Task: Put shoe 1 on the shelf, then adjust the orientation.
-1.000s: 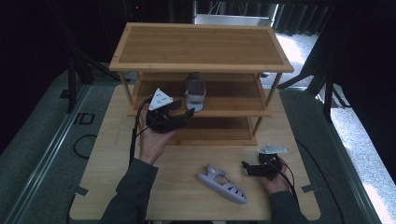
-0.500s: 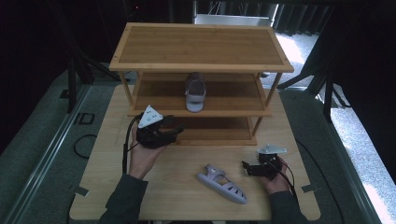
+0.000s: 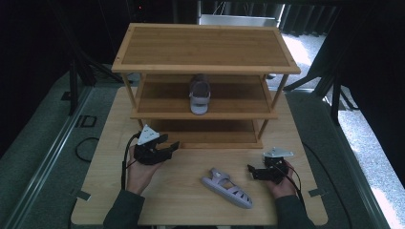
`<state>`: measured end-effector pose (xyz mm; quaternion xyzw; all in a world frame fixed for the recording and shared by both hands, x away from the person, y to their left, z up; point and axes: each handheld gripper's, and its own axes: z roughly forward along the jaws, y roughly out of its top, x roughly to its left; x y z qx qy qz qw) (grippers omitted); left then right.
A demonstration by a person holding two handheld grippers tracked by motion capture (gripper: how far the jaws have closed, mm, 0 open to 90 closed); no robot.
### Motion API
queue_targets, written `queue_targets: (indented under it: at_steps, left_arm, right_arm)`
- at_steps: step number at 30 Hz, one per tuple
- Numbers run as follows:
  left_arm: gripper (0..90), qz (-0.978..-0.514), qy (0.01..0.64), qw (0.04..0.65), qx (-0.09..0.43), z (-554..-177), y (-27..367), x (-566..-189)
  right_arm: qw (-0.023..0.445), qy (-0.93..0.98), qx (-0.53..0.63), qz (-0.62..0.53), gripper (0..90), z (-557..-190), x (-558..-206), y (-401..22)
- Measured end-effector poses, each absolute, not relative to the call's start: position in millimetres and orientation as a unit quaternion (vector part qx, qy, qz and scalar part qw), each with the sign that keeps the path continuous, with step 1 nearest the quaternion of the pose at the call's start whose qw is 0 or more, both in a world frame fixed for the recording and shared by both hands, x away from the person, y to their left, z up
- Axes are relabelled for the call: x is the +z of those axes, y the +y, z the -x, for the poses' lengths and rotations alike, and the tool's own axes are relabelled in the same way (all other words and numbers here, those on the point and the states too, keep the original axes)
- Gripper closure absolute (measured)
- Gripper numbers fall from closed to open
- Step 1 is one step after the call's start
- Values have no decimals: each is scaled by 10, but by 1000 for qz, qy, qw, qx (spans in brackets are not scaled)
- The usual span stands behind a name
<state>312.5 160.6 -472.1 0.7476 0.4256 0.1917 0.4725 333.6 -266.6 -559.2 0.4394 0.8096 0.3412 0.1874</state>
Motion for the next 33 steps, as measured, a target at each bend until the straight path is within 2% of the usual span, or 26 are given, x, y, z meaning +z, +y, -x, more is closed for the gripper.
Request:
queue_targets:
  at_steps: [10,19,20,24,25,33]
  left_arm:
    - [448,-748,458,443,187,-3107,1748,-5170]
    - [445,-752,469,428,179,-3070,1774,-5375]
    - [444,-753,469,426,176,-3065,1770,-5395]
    - [442,-758,468,420,174,-3056,1756,-5418]
    - [441,-758,469,419,172,-3054,1760,-5423]
    - [440,-758,473,415,173,-3059,1762,-5447]
  right_arm:
    - [187,810,341,-439,129,-3335,-5592,-2666]
    - [191,807,339,-444,135,-3318,-5592,-2659]
    - [193,806,342,-444,172,-3298,-5590,-2653]
    - [193,805,344,-442,209,-3282,-5587,-2651]
    - [191,809,338,-441,292,-3228,-5548,-2635]
    - [183,807,371,-420,334,-2988,-5363,-2583]
